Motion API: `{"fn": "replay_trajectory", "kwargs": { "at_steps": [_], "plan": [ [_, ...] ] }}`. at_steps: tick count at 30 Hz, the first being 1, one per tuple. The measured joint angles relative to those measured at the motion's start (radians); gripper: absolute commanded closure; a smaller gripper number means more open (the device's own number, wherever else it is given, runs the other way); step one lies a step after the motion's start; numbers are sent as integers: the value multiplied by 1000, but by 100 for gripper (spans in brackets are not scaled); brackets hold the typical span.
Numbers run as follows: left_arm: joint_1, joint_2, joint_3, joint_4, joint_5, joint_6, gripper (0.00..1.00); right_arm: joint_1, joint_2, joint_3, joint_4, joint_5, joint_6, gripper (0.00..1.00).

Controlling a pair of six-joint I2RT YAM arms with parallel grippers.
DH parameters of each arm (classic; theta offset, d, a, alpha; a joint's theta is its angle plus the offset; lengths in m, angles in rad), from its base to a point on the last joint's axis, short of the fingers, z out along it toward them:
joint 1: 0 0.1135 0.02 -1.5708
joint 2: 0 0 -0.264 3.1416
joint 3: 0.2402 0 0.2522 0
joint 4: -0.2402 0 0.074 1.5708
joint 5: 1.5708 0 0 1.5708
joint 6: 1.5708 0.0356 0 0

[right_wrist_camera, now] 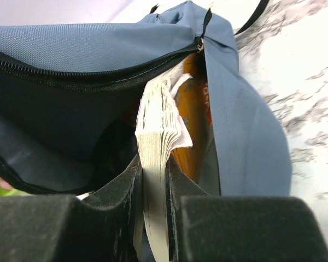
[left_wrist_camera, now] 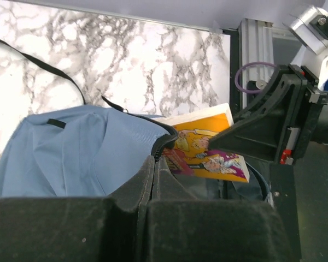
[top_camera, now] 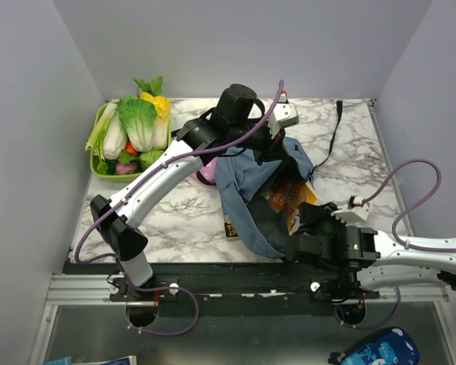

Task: Pack the student bag
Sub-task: Place the book in the student bag.

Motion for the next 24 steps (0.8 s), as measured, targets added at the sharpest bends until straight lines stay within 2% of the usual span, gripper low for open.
{"fn": "replay_trajectory", "kwargs": {
  "at_steps": [4,6,7,8,10,13,18,22,24],
  "plan": [
    [0,35,59,-18,-18,25,100,2,-99,-74,192,6,-4,99],
    [0,35,53,-20,-22,33,100,3,-169,-150,385,-13,-20,99],
    [0,34,49,-18,-22,35,100,5,-216,-220,568,-33,-65,99],
    [0,32,44,-14,-22,36,100,8,-220,-227,584,-36,-70,99],
    [0,31,37,-14,-22,36,100,8,-236,-275,764,-54,-134,99],
    [0,25,37,-15,-22,36,100,8,-204,-280,940,-69,-213,99],
    [0,-5,32,-29,-22,42,100,8,-158,-268,1017,-43,-275,99],
    [0,-51,-14,-29,-21,43,100,-12,-128,-261,977,-14,-242,99],
    [0,-66,-29,-32,-21,43,100,-60,-120,-262,920,-25,-188,99]
  ]
}}
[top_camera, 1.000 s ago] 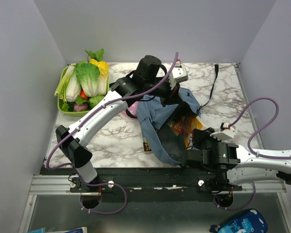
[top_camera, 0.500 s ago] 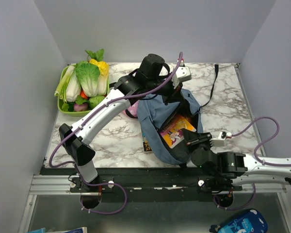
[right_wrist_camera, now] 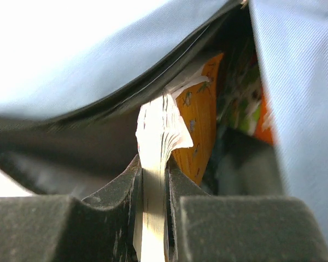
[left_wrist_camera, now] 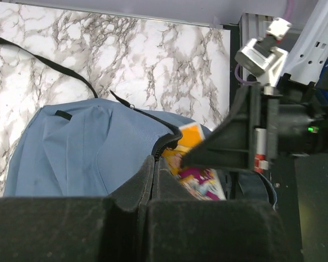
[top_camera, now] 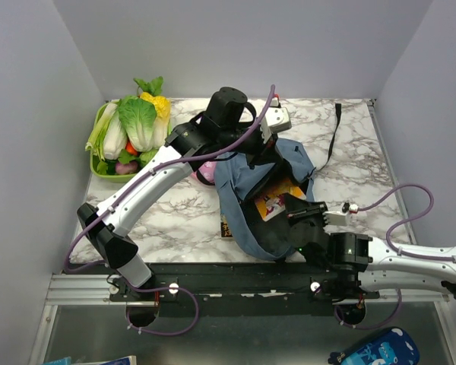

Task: Pack the student bag
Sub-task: Place the book in the student bag.

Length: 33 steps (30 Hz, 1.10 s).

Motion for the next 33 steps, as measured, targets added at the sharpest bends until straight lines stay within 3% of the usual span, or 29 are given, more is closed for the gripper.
{"fn": "replay_trajectory", "kwargs": {
  "at_steps": [3,5,6,7,10,13,15,19,21,23,25,28,29,31,33],
  "plan": [
    [0,-8,-8,0,7,0,100,-101,58,16,-153,-42,99,98],
    [0,-10,-14,0,15,0,100,-145,147,60,-294,-56,146,87],
    [0,-10,-18,0,19,0,100,-158,204,90,-368,-65,163,79],
    [0,-10,-23,0,22,0,100,-164,260,119,-434,-70,182,60],
    [0,-10,-34,1,34,0,100,-170,388,190,-575,-84,208,36],
    [0,-10,-45,0,43,-1,100,-172,451,200,-642,-115,217,22],
    [0,-10,-50,0,46,-1,100,-175,457,195,-662,-138,219,21],
    [0,-10,-58,5,52,-1,100,-177,402,135,-640,-171,221,7],
    [0,-10,-59,6,55,-1,100,-177,346,96,-595,-187,222,7],
    [0,-10,-59,8,56,-1,100,-177,286,64,-534,-203,221,20],
    [0,-10,-59,8,55,-1,100,-177,232,38,-463,-224,214,39],
    [0,-10,-59,11,55,-1,100,-179,194,-3,-352,-270,177,57],
    [0,-10,-59,14,55,-2,100,-180,198,-12,-326,-289,164,74],
    [0,-10,-59,17,55,-5,100,-181,225,-17,-292,-329,133,94],
    [0,-10,-59,19,55,-6,100,-182,266,-13,-267,-369,110,98]
  ]
}}
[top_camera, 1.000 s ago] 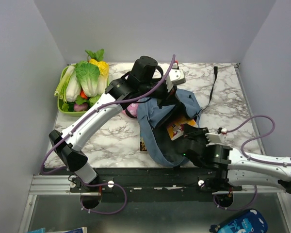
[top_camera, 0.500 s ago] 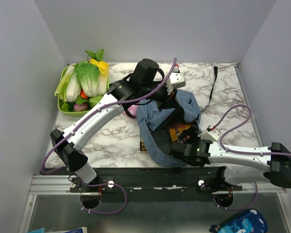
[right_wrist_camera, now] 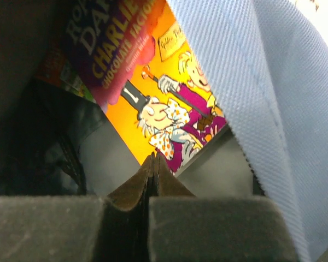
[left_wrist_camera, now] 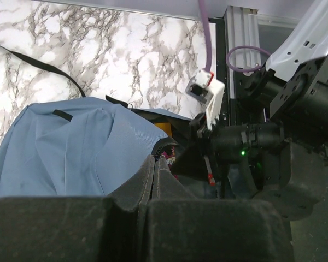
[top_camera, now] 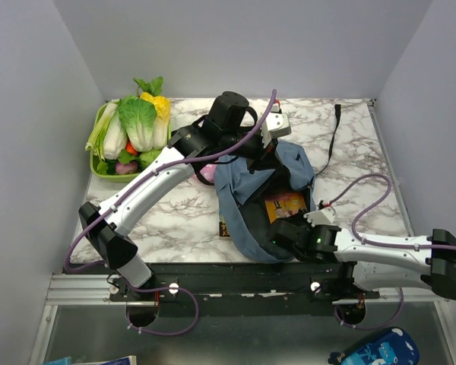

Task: Pack the student bag
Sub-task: Place the book in the student bag.

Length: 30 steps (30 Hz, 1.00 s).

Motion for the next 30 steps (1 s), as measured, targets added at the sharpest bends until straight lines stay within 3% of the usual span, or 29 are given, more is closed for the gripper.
{"fn": "replay_trajectory", "kwargs": {
  "at_steps": [7,13,17,19,26,30],
  "plan": [
    [0,0,0,3,0,0,100,0,117,34,41,-96,-94,100],
    [0,0,0,11,0,0,100,0,203,40,200,-175,-245,100],
    [0,7,1,10,4,0,100,0,233,56,292,-211,-343,71],
    [-1,11,2,10,4,2,100,0,190,56,315,-209,-396,67],
    [-3,7,-12,9,3,30,100,11,-241,60,281,-85,-528,40],
    [-5,-3,-40,11,2,43,100,11,-393,95,74,-2,-470,27]
  ]
}}
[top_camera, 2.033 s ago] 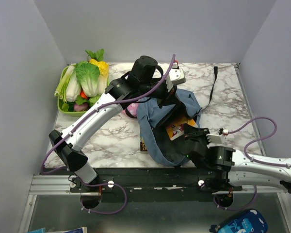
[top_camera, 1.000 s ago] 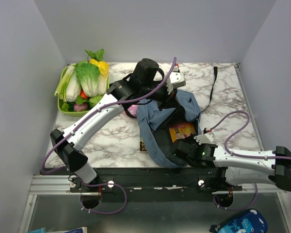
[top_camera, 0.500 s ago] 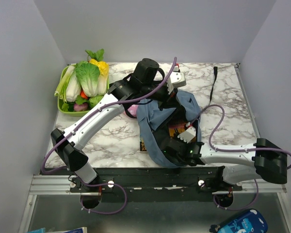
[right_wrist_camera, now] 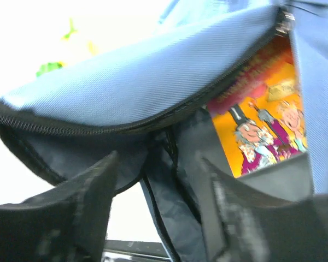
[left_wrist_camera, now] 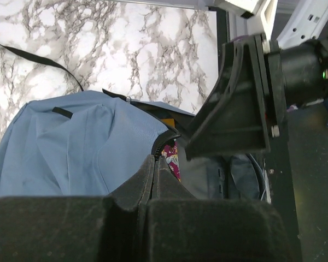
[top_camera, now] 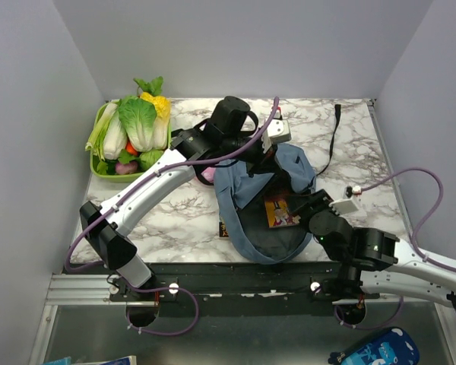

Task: Pack the student bag
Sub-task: Place the book in the student bag, then adjust the student bag at the center of the board.

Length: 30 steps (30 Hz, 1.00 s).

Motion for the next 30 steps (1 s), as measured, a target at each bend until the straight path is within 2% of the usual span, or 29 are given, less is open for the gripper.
{"fn": "replay_trajectory", "kwargs": {
  "at_steps": [1,3,8,12,14,18,23,27,30],
  "plan": [
    [0,-2,-8,0,-1,2,100,1,-5,3,-22,4,12,23],
    [0,-8,-25,1,-5,5,100,2,-23,25,-186,25,161,0],
    [0,-28,-65,-1,-8,15,100,-21,-34,45,-466,87,351,0],
    [0,-52,-93,-9,-9,20,100,-104,23,104,-569,130,406,0],
    [0,-65,-106,-10,-9,22,100,-158,26,105,-530,129,317,0],
    [0,-101,-149,-11,-9,23,100,-407,72,99,-275,22,47,0],
    [0,-130,-205,-12,-10,25,100,-655,216,127,-16,-235,-235,0],
    [0,-130,-206,-11,-10,26,100,-864,367,202,97,-526,-372,0],
    [0,-130,-206,-11,-10,26,100,-961,520,269,137,-673,-467,0]
  ]
}}
